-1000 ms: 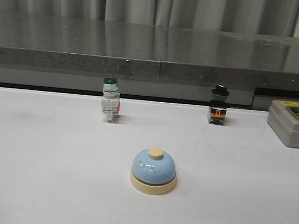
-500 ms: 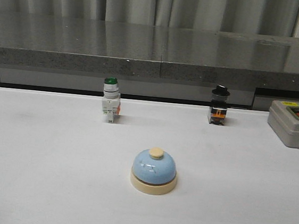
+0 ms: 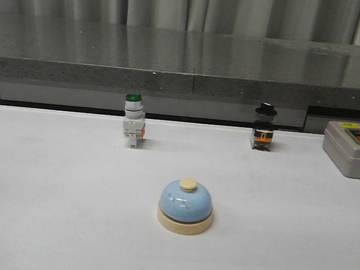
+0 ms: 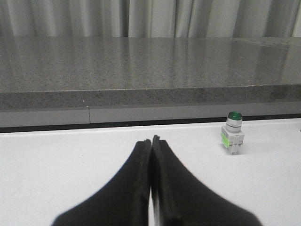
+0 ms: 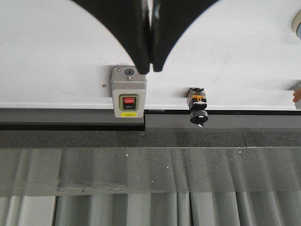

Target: Place and press bell with both arms

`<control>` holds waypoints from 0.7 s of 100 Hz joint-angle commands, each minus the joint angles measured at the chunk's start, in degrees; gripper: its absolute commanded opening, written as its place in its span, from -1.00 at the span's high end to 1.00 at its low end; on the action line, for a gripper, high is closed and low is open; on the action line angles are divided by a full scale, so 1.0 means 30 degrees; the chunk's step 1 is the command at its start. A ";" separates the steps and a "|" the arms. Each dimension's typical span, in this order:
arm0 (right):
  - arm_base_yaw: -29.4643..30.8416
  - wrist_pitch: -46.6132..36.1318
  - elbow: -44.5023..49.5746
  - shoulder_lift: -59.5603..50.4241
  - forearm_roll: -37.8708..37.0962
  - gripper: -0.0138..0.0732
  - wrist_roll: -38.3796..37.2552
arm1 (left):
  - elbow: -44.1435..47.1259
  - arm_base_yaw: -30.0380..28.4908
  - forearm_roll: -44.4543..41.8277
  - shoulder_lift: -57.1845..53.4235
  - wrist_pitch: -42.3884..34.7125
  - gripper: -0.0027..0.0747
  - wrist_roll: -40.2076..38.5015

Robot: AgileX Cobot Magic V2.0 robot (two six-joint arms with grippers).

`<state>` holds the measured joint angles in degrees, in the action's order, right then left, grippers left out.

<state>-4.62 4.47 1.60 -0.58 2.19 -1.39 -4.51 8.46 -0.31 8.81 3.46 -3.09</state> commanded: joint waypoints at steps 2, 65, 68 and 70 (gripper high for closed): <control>0.0080 -0.1613 -0.0358 -0.0305 -0.0124 0.83 0.0052 | 0.0669 -0.0214 -0.0029 -0.1263 -0.2070 0.99 -0.0203; 0.0080 -0.1613 -0.0358 -0.0305 -0.0124 0.83 0.0052 | 0.2499 -0.1898 -0.0029 -0.3630 -0.2026 0.99 -0.0203; 0.0080 -0.1613 -0.0358 -0.0305 -0.0124 0.83 0.0052 | 0.2499 -0.1898 -0.0029 -0.3630 -0.2026 0.99 -0.0203; 0.0080 -0.1613 -0.0358 -0.0305 -0.0124 0.83 0.0052 | 0.2499 -0.1898 -0.0029 -0.3630 -0.2026 0.99 -0.0203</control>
<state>-4.62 4.44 1.60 -0.58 2.19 -1.39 -0.14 2.88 -0.31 -0.22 2.04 -3.09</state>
